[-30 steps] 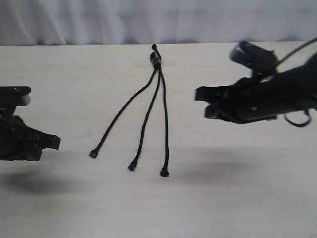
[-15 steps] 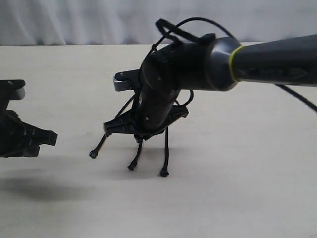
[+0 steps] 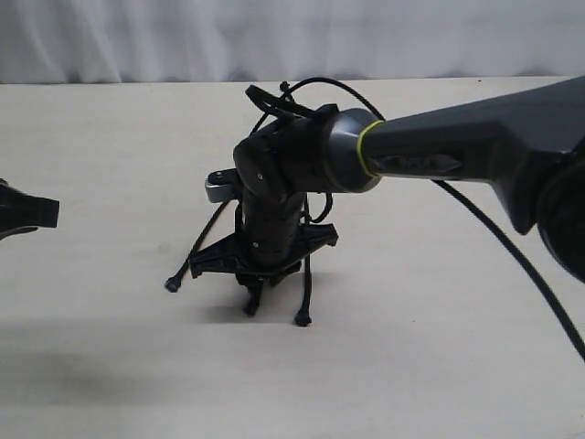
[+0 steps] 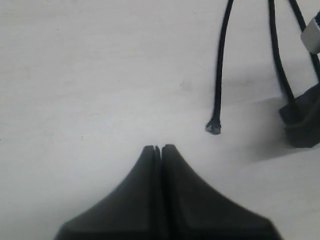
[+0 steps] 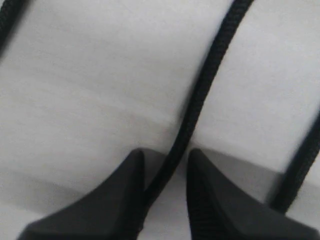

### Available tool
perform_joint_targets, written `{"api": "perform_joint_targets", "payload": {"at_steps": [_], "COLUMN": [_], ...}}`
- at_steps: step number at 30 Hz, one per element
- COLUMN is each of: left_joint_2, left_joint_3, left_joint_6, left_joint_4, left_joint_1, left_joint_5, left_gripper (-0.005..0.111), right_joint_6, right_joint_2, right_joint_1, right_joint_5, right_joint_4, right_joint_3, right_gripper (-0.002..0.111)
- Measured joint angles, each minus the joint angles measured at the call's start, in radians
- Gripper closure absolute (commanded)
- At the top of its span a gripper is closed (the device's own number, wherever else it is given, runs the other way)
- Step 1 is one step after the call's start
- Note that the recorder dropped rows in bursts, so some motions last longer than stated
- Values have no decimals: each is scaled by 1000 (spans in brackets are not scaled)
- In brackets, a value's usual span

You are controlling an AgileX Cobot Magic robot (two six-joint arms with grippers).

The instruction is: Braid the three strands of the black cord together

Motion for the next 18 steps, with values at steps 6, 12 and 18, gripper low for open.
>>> {"api": "perform_joint_targets", "payload": {"at_steps": [6, 12, 18], "left_joint_2": [-2, -2, -2], "left_joint_3": [0, 0, 0], "left_joint_6": [0, 0, 0], "left_joint_4": [5, 9, 9], "left_joint_1": [0, 0, 0], "left_joint_5": [4, 4, -7], "left_gripper": [107, 107, 107], "right_joint_6": [0, 0, -19], "right_joint_2": [0, -68, -69], "right_joint_1": [0, 0, 9], "right_joint_5": [14, -91, -316], "right_joint_4": [-9, 92, 256], "right_joint_3": [-3, -1, -3], "right_gripper": [104, 104, 104]}}
